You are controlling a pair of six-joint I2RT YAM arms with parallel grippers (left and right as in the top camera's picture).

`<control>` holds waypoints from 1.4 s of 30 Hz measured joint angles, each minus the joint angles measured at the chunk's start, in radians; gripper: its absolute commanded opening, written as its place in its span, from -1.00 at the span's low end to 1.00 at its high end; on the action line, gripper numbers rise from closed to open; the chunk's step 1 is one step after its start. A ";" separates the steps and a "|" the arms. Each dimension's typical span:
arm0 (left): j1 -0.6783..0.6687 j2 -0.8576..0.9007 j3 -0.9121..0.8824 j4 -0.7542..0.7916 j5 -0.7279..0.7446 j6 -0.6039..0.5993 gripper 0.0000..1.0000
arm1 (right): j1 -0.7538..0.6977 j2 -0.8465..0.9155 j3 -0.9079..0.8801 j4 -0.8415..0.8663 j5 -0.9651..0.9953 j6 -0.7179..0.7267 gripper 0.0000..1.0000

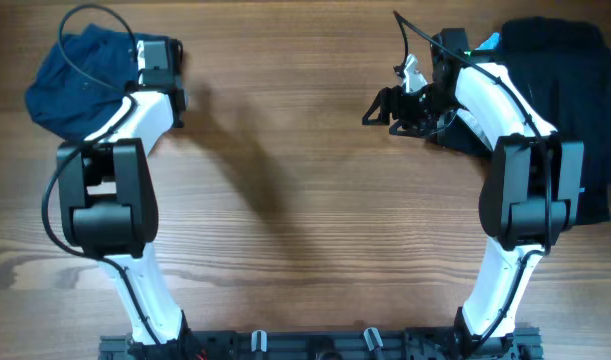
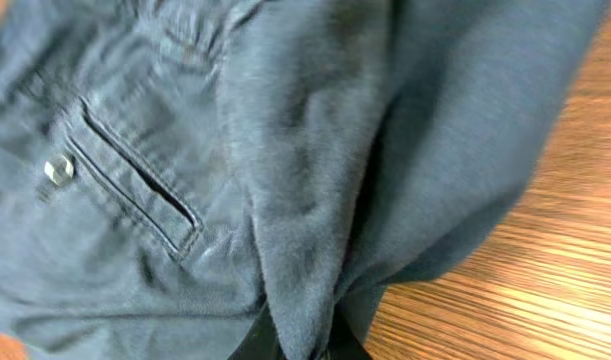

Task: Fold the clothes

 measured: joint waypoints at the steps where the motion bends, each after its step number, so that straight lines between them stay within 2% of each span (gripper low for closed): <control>1: 0.009 0.009 0.000 0.000 0.008 -0.012 -0.92 | 0.000 0.000 0.000 0.000 0.000 0.002 0.55; 17: 0.038 0.025 -0.001 0.180 0.019 -0.155 -0.92 | 0.008 0.000 0.000 0.000 0.000 0.018 0.55; 18: 0.038 0.026 -0.001 0.192 0.019 -0.157 -0.57 | 0.008 0.000 0.000 0.000 0.000 0.019 0.55; 19: 0.038 0.027 -0.001 0.203 0.019 -0.160 0.17 | 0.008 0.000 0.000 0.000 0.000 0.023 0.55; 20: 0.038 0.027 -0.001 0.213 0.019 -0.161 0.66 | 0.008 0.000 0.000 0.000 0.000 0.024 0.56; 21: 0.038 0.028 -0.001 0.225 0.019 -0.165 1.00 | 0.010 0.000 0.000 0.000 0.000 0.026 0.56; 26: 0.038 0.028 -0.001 0.233 0.019 -0.176 1.00 | 0.010 0.000 0.000 0.012 0.000 0.037 0.57; 32: 0.033 -0.024 -0.005 0.109 0.019 -0.178 1.00 | 0.010 0.000 0.007 0.065 0.001 0.042 0.55; 36: 0.006 -0.201 -0.008 -0.053 0.018 -0.178 0.99 | 0.010 -0.006 0.077 0.045 0.053 0.057 0.65; 39: -0.034 -0.379 -0.006 -0.193 0.021 -0.178 1.00 | 0.010 -0.056 0.151 0.006 0.140 0.066 0.99; 42: -0.075 -0.535 -0.004 -0.332 0.075 -0.180 1.00 | 0.010 -0.183 0.193 -0.006 0.255 0.113 1.00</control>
